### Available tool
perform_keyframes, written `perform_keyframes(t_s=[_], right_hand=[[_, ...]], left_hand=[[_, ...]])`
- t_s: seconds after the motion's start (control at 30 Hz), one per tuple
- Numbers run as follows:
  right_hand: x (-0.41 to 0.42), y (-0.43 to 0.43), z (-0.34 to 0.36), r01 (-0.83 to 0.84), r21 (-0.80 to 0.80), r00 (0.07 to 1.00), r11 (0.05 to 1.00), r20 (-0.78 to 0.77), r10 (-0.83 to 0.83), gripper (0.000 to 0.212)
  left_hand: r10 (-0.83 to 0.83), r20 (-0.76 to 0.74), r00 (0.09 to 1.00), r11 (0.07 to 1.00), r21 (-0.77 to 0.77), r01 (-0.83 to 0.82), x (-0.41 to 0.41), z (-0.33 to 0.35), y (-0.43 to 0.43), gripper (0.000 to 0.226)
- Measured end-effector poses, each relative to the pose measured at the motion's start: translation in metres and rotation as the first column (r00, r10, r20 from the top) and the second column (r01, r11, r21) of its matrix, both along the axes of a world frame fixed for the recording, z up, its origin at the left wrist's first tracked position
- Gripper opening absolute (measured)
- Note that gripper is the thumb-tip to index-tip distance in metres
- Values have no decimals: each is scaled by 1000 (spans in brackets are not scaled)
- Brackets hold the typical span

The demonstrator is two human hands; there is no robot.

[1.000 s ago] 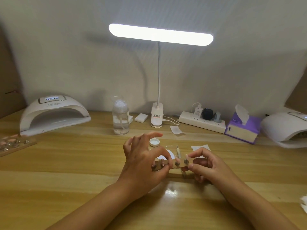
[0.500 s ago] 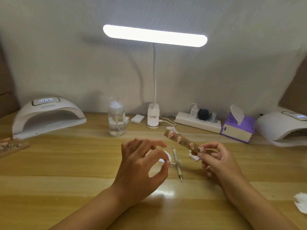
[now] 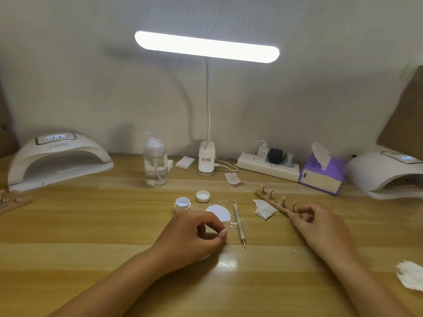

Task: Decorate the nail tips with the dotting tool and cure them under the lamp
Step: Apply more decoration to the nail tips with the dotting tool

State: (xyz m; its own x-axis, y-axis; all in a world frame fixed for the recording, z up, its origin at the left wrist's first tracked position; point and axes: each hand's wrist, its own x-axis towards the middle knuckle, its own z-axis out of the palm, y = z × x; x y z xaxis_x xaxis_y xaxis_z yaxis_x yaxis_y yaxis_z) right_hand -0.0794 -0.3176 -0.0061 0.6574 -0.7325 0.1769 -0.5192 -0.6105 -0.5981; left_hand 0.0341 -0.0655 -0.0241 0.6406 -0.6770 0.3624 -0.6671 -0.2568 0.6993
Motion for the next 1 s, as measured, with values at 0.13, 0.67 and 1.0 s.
perform_keyframes(t_s=[0.13,0.67,1.0], right_hand=[[-3,14,12,34,31,999,999,-4,-34,39],[43,84,8,-296,-90,932,951,-245,266,28],[35,77,1,-328,59,883,943,374,283,16]], left_hand=[[18,-58,998,1000,-12,-19,1,2,0,9],[28,-82,996,1000,3,-28,7,0,-2,17],[41,-75,996,998,44,-38,6,0,-2,21]])
